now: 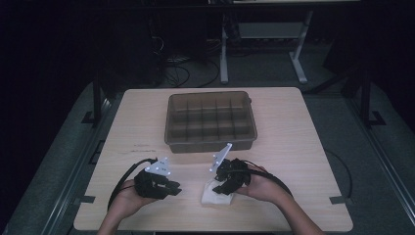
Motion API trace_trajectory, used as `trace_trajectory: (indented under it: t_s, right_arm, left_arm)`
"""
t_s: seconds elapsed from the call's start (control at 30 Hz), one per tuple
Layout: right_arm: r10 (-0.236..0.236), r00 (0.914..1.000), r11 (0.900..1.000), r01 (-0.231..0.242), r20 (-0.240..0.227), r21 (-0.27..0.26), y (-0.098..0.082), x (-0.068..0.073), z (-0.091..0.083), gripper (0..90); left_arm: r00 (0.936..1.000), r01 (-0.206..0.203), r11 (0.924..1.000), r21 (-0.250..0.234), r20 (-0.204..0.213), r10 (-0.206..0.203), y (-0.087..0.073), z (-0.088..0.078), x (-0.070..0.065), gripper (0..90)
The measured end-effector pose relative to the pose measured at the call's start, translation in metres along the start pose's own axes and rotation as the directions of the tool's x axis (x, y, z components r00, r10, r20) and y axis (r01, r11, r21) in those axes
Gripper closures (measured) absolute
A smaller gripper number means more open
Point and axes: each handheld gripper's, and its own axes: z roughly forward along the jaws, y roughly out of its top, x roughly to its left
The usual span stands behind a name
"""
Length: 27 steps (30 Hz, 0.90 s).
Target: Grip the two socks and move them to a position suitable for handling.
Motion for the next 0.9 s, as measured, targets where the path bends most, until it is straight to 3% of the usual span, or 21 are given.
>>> trace_trajectory:
  t_s: [0.23,0.5,0.73,0.9]
  right_arm:
    - [-0.048,0.9984,0.997,0.046,0.032,0.055,0.003,0.007,0.008,47.5]
    - [-0.035,0.9991,0.996,0.033,0.025,0.079,0.004,0.004,0.018,43.5]
    - [-0.002,0.9999,0.998,0.001,0.017,0.06,0.0,0.005,0.024,39.9]
    - [-0.008,0.9998,0.998,0.007,0.021,0.055,-0.002,0.007,0.025,37.1]
  left_arm:
    - [0.9999,0.011,0.9999,-0.004,0.005,-0.011,-0.002,0.0,0.001,74.7]
    - [0.9999,0.012,0.9999,-0.004,0.01,-0.012,-0.003,0.002,0.002,74.7]
    - [0.9999,0.012,0.9999,-0.005,0.01,-0.012,-0.003,0.003,0.001,74.3]
    - [0.9999,0.014,0.9999,-0.002,0.01,-0.014,-0.002,0.003,0.001,74.2]
